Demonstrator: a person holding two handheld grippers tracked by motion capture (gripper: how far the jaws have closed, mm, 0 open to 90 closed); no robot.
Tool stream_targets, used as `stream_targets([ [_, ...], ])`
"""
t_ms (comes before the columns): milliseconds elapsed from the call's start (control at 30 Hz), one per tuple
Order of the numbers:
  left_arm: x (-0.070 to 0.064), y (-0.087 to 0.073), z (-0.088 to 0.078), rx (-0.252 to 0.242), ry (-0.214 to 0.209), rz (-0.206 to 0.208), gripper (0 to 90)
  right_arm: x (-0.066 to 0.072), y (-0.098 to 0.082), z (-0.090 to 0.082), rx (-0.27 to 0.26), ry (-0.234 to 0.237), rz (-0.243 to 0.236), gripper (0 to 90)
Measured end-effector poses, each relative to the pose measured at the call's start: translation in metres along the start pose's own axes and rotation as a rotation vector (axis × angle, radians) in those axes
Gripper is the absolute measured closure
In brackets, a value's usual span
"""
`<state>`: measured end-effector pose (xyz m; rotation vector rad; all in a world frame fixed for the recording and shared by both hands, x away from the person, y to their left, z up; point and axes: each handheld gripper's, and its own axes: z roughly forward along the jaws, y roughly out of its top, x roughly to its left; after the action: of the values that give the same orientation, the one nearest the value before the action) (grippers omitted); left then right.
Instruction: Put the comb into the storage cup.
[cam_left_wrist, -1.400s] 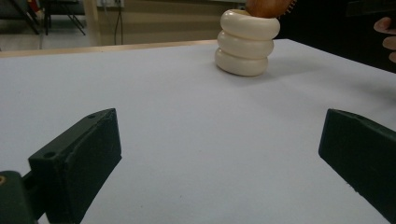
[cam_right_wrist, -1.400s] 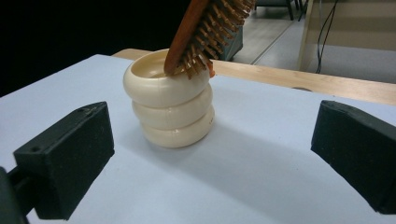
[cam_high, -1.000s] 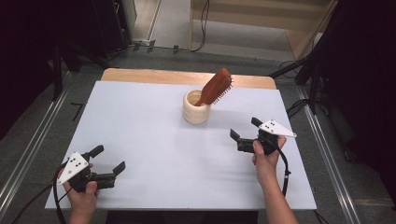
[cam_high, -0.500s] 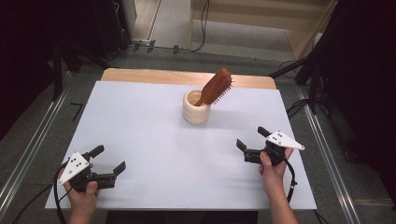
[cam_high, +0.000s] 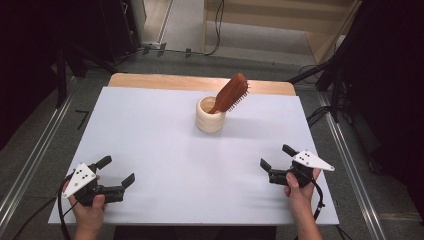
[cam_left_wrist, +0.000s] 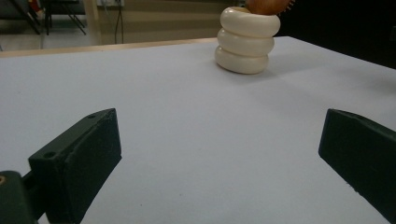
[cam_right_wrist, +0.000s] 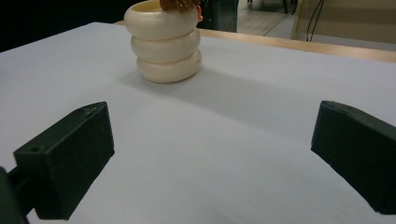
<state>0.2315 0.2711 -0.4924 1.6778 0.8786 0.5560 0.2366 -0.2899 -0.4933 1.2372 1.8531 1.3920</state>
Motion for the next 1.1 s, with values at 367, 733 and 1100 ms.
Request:
stream_targets([
  [367, 0.000, 0.000, 0.000, 0.000, 0.001, 0.002, 0.0, -0.011, -0.012, -0.016, 0.005, -0.018, 0.011, 0.0],
  [733, -0.001, 0.000, 0.000, -0.001, 0.003, 0.003, 0.0, -0.021, -0.021, -0.033, 0.010, -0.040, 0.013, 0.0],
  [1100, -0.002, 0.000, 0.000, 0.000, 0.007, 0.007, 0.0, -0.031, -0.029, -0.048, 0.003, -0.065, 0.007, 0.0],
])
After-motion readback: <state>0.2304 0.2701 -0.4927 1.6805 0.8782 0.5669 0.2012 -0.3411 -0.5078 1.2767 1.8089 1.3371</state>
